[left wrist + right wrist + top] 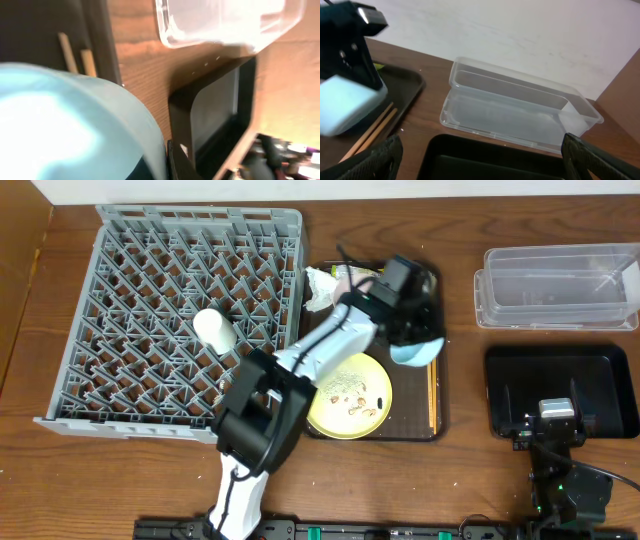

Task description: Sort waste into correct bins and load items into the dishwasher

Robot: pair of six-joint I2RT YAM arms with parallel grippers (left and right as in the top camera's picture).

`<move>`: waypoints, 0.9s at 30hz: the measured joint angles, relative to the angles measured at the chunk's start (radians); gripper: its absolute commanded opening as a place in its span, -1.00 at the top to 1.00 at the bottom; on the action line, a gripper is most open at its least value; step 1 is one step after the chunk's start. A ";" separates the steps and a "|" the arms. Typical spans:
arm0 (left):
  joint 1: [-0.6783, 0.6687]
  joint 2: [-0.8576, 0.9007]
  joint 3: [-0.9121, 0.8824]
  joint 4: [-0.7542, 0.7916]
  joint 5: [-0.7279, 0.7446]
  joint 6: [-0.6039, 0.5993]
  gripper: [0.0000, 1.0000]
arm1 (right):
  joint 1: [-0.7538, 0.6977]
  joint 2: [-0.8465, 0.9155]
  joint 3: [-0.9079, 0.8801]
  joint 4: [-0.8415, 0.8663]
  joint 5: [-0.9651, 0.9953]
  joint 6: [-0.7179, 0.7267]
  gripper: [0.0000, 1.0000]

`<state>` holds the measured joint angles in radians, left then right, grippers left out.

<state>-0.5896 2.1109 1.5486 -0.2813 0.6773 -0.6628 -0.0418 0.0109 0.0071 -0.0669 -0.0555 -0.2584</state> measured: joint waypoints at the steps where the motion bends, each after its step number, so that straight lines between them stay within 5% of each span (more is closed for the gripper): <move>1: 0.018 0.000 0.000 0.003 0.024 -0.011 0.85 | 0.000 0.000 0.000 0.000 0.000 0.000 -0.99; 12: 0.180 0.000 -0.030 0.077 0.219 -0.092 0.85 | 0.000 0.000 0.000 0.000 0.000 0.000 -0.98; 19: 0.196 0.000 -0.055 0.347 0.366 -0.232 0.85 | 0.000 0.000 0.000 0.000 0.000 0.000 -0.98; 27: 0.196 0.000 -0.055 0.326 0.401 -0.303 0.85 | 0.000 0.000 0.000 0.000 0.000 0.000 -0.99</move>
<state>-0.3935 2.1109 1.4937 0.0444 1.0786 -0.9661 -0.0418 0.0109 0.0071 -0.0673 -0.0555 -0.2584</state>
